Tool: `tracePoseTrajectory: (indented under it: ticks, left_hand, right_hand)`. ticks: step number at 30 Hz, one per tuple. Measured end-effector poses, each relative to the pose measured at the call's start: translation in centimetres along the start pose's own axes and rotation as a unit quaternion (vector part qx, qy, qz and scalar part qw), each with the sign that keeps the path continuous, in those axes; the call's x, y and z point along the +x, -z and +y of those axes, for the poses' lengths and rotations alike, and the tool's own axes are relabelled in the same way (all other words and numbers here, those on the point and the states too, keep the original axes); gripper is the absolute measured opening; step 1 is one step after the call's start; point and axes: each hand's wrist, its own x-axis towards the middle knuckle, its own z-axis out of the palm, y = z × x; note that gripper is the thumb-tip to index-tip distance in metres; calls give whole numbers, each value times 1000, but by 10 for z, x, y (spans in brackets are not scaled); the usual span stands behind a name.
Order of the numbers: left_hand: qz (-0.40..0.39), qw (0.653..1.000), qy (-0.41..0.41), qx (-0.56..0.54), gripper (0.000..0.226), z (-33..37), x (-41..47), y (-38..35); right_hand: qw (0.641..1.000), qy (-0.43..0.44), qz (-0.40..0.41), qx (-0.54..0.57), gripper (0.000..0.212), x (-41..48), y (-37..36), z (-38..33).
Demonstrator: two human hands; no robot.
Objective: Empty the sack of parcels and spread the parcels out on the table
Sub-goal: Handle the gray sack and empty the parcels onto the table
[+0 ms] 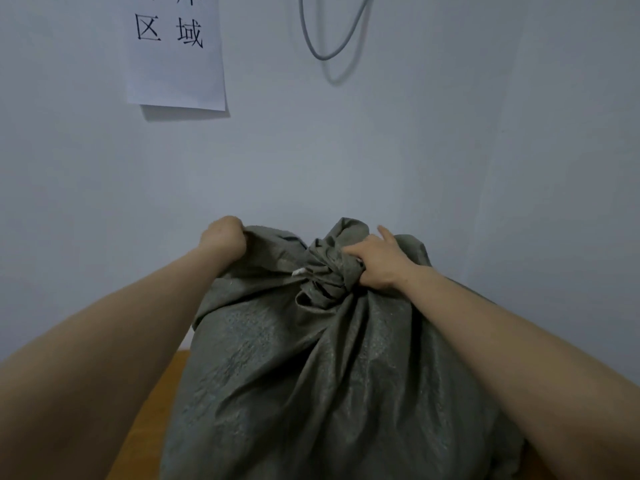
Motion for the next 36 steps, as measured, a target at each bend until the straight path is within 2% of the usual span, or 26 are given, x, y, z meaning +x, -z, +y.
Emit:
tracePoseTrajectory:
  ticks: [2, 5, 6, 8, 10, 12, 14, 17, 20, 22, 23, 25, 27, 29, 31, 32, 33, 36]
  left_hand:
    - [23, 996, -12, -91, 27, 14, -5, 3]
    - [13, 978, -23, -205, 23, 32, -12, 5]
    - [1, 974, -25, -223, 22, 37, -15, 4]
    - [-24, 969, -26, -244, 21, 44, -24, 3]
    - [-66, 963, -24, -259, 19, 47, -29, 0]
    - [-109, 953, -19, -282, 16, 46, -33, 2]
    - [-139, 939, -21, -315, 7, 45, -35, 5]
    - [-172, 923, -22, -344, 4, 40, -41, 7]
    - [-187, 879, 1, -439, 15, 31, -46, 5]
    - [-141, 842, 40, -519, 18, 21, -45, 5]
    - [-103, 843, 56, -525, 22, 13, -45, 4]
    - [-68, 892, 67, -442, 40, -10, -42, 1]
    - [-161, 939, 42, -302, 65, -36, -41, -9]
    - [-288, 935, 43, -202, 92, -55, -46, -25]
    - [-322, 934, 66, -139, 111, -65, -49, -46]
    - [-318, 937, 69, -125, 107, -66, -51, -56]
    - [-312, 940, 64, -123, 94, -64, -53, -66]
    - [-267, 954, 49, -126, 35, -52, -55, -87]
  right_hand:
    - [997, 50, -1, -59, 44, 2, -2, -7]
    - [995, 99, 21, -6, 47, 7, -6, -16]
    - [994, 103, 31, 29, 54, 8, -6, -19]
    - [991, 97, 52, 75, 85, 9, -6, -27]
    - [992, 93, 61, 61, 117, 11, -5, -35]
    - [993, 105, 56, 19, 127, 15, -3, -42]
    - [992, 118, 31, 30, 127, 18, -1, -48]
    - [992, 97, 26, 82, 119, 21, -1, -53]
    - [996, 68, 46, 40, 99, 26, -11, -51]
    - [996, 65, 52, 16, 69, 30, -15, -41]
    - [996, 63, 56, 13, 49, 31, -14, -36]
    - [997, 49, 54, 13, 20, 31, -11, -26]
    - [998, 29, 57, 6, 14, 31, -9, -16]
    - [998, 8, 66, -9, 14, 31, -9, -7]
    - [997, -9, 74, -10, 8, 32, -11, 2]
    - [997, -15, 79, -1, 8, 32, -12, 6]
    - [996, -20, 84, 9, 9, 31, -13, 10]
    - [993, -29, 108, 27, 13, 28, -15, 16]
